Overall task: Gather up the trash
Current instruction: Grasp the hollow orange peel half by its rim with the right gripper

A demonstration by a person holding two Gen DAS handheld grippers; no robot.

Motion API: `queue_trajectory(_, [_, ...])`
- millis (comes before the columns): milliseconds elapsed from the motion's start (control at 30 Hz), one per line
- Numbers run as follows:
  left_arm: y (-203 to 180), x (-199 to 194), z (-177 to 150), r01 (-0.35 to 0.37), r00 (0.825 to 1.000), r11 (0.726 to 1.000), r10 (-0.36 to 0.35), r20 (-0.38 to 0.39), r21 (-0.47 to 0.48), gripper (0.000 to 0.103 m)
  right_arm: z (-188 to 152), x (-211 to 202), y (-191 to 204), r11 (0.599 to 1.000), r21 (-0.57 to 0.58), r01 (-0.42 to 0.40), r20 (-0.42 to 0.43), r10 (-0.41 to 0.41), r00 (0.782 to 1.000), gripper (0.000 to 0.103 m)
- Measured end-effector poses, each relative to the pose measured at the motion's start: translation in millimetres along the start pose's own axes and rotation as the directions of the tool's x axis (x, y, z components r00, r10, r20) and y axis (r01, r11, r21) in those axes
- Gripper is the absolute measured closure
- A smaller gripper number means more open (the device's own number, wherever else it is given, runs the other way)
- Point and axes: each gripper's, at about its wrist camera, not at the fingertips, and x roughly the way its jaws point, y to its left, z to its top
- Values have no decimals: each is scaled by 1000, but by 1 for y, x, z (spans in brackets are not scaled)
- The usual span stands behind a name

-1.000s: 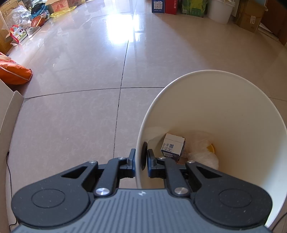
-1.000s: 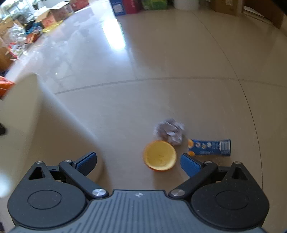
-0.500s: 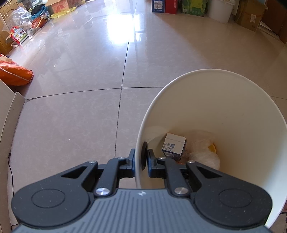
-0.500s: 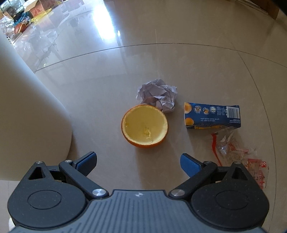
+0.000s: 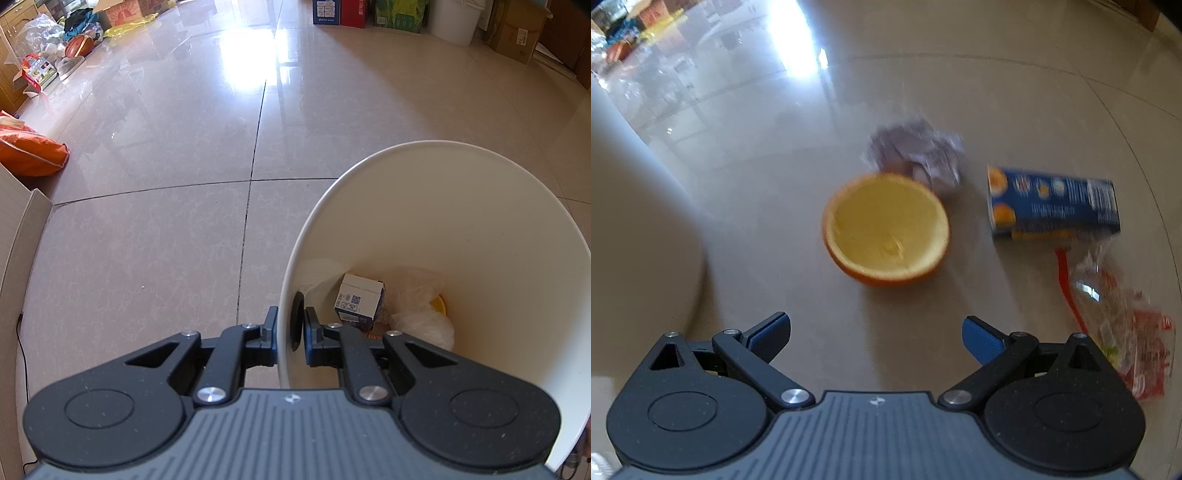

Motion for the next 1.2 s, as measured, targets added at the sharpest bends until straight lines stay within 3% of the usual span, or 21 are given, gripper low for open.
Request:
queue_trajectory(100, [0,3,0,-2,1000,1000,2,-17,-1,92,-11,11,5,998,-50,41,15,-40,999,2])
queue_trajectory(433, [-2,9,-2,-8,999,1000,8,-31,-6,93,-22,29,12,992,-117,55,124,-40,991,0])
queue_trajectory(933, [5,-1,-3,15,1000,1000,-15,2,-8,93,24,28,10,994,-61,86,164,-75,984,0])
queue_trajectory(1200, [4,-3,-3,12,1000,1000,-12,16,0,93,44,36,16,994,-74,81,128,-71,989,20])
